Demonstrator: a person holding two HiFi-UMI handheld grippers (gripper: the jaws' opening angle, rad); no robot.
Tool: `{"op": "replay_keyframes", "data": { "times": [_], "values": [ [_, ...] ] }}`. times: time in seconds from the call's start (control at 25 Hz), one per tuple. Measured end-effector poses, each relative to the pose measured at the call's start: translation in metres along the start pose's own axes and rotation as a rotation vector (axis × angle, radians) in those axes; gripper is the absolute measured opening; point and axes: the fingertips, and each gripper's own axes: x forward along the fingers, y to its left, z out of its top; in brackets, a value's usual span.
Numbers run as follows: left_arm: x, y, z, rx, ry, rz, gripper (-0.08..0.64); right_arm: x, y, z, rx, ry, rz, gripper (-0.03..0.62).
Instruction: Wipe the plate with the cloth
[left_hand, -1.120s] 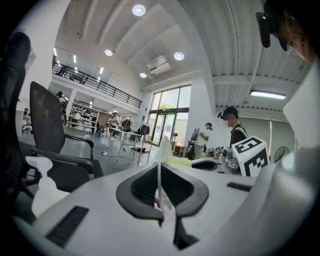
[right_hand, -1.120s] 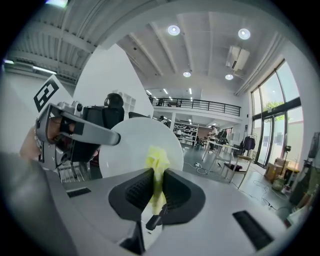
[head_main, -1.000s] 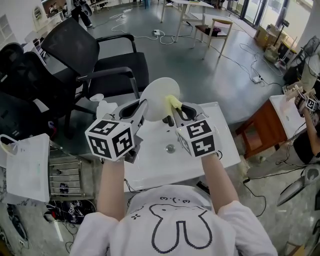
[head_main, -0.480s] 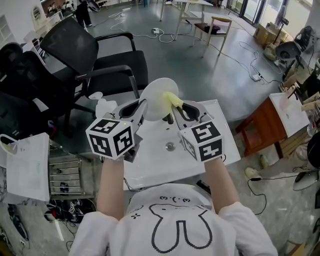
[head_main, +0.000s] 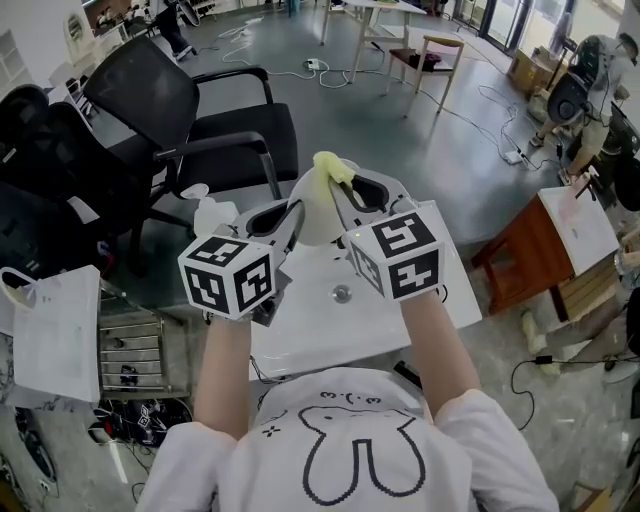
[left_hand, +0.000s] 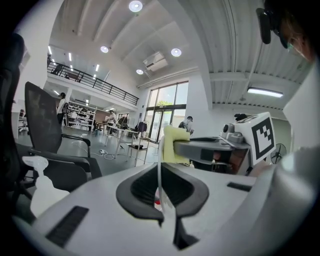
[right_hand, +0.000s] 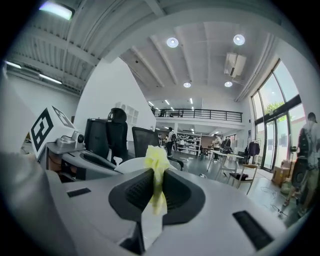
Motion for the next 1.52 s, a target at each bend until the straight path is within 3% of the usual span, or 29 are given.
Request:
{"op": "replay_keyframes", "data": {
  "times": [0.24, 0.88, 1.12, 1.36, 1.52],
  "values": [
    [-0.002, 0.002, -0.001, -0.006, -0.005, 0.003, 0.017, 0.003, 0.008, -0.020, -0.019, 0.057, 0.008, 0.052],
    [0.000, 0.005, -0.005, 0.031, 0.021, 0.015, 0.017, -0.007, 0.032, -0.129, 0.089, 0.300, 0.078, 0.052],
    [0.003, 0.008, -0.009, 0.034, 0.029, 0.024, 0.017, -0.017, 0.030, -0.099, 0.192, 0.189, 0.118, 0.052],
    [0.004, 0.010, -0.012, 0.036, 0.038, 0.017, 0.017, -0.010, 0.022, -0.050, 0.215, 0.043, 0.094, 0.052],
    [0.006, 0.007, -0.013, 0.039, 0.038, 0.006, 0.017, -0.004, 0.020, -0.030, 0.196, -0.003, 0.094, 0.051]
  ]
}}
